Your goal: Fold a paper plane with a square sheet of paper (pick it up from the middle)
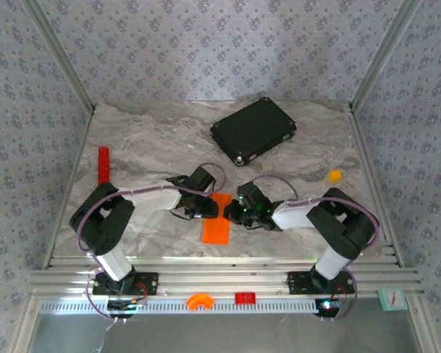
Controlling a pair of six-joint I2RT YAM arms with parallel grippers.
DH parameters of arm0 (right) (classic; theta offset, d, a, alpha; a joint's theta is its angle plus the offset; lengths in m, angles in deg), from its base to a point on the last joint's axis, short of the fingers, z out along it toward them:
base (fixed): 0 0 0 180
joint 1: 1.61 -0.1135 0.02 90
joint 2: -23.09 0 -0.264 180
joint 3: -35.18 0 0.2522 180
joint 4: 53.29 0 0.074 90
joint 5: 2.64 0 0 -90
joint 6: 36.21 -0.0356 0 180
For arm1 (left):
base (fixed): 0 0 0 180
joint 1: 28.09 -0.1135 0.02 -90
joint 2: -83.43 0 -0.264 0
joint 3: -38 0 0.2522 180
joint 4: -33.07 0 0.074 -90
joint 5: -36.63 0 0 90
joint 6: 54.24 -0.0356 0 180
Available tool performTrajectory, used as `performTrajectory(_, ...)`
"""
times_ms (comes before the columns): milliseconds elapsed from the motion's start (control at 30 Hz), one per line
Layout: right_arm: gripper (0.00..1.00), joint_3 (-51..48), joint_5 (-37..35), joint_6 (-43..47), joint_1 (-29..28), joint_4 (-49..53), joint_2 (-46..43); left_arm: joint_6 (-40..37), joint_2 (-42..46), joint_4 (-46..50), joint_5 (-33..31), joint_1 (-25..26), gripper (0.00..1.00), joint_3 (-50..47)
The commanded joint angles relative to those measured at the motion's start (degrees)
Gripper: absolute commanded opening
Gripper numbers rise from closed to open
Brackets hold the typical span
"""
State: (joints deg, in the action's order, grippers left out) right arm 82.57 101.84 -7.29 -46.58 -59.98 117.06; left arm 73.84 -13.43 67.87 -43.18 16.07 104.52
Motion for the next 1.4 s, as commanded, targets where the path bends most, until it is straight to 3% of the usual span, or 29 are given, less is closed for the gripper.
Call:
performTrajectory(0,0.11,0.2,1.7,1.6,1.7,-1.0,-4.4,-0.1,-4.2,-1.6,-3.1,-0.4,0.44,-2.1)
performTrajectory(200,0.15,-0.2,-8.4,3.9,3.9,13.7,-16.0,-0.2,-5.1,-1.5,-3.8,-0.3,0.43,-2.1)
performTrajectory(567,0.20,-10.1,-12.9,1.3,7.0,17.1,-30.7,-2.8,-7.2,-0.2,-4.0,0.2,0.47,-0.5)
performTrajectory(1367,0.21,-7.3,-6.2,2.5,4.3,12.0,-21.4,-4.8,-10.4,-0.1,-5.8,0.8,0.50,0.9)
